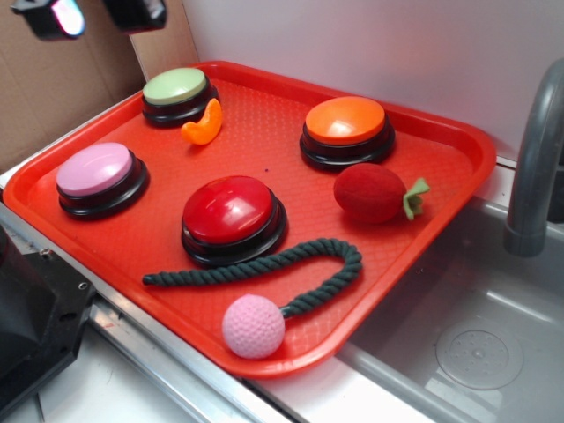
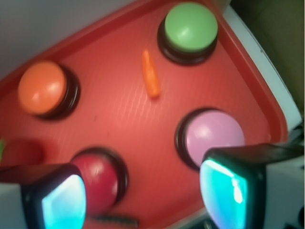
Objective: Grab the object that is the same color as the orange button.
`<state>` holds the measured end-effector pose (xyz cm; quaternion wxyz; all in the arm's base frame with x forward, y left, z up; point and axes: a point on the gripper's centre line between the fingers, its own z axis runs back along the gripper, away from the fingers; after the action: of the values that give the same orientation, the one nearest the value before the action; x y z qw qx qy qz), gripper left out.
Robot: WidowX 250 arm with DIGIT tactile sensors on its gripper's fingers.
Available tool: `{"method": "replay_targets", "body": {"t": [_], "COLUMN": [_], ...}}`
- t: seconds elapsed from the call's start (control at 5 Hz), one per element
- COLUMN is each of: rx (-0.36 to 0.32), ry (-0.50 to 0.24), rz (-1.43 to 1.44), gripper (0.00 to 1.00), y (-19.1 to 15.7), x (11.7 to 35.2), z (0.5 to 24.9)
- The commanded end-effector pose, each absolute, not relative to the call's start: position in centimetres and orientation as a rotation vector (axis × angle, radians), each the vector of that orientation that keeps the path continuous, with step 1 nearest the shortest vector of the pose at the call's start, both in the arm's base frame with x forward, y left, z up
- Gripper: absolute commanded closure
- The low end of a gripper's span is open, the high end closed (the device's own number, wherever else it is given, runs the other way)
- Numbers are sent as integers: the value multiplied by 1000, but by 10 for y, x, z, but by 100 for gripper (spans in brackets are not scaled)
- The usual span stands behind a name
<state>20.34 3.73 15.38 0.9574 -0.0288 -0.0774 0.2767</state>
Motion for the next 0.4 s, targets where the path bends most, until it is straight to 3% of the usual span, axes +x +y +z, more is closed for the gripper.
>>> {"method": "replay_targets", "body": {"t": [0.0, 0.2], "rx": [-27, -6], "ry": [-189, -192], "rz": [666, 696], "gripper": [0, 0], "y": [63, 72], "x": [243, 257], "z": [107, 80]}}
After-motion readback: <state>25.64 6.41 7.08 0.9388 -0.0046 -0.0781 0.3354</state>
